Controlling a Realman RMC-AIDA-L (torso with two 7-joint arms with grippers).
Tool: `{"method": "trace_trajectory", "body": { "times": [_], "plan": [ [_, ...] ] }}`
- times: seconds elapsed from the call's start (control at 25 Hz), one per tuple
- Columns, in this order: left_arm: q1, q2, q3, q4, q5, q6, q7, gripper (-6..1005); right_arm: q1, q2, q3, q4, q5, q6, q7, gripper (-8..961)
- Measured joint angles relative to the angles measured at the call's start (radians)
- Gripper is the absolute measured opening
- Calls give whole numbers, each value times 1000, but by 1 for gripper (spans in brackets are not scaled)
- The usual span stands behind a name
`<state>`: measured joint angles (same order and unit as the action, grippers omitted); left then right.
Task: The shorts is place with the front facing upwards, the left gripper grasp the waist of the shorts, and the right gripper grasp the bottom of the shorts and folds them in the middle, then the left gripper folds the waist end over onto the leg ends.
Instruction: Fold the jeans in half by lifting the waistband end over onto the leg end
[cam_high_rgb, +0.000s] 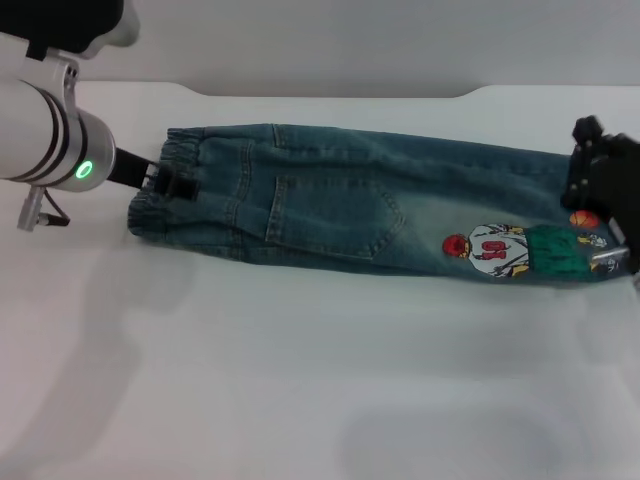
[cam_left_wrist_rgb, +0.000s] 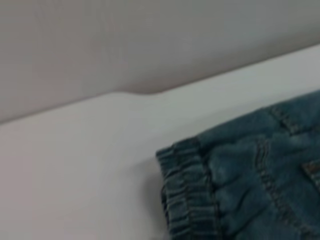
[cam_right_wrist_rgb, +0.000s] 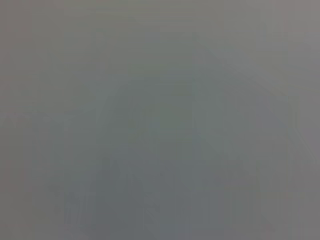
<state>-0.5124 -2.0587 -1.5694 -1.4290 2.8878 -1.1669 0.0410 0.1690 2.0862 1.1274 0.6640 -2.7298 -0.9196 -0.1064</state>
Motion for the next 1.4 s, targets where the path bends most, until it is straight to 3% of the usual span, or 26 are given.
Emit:
{"method": "trace_trajectory", "body": {
  "times": [0.2,1.4],
  "plan": [
    [-15,0,-15,71,-3,8,4,850,0,1,-44,-6,1,-3,0,-2],
    [-80,-2,-17,262,-22,115,47,847,-58,-6,-95,55,0,4,0,-1]
  ]
}}
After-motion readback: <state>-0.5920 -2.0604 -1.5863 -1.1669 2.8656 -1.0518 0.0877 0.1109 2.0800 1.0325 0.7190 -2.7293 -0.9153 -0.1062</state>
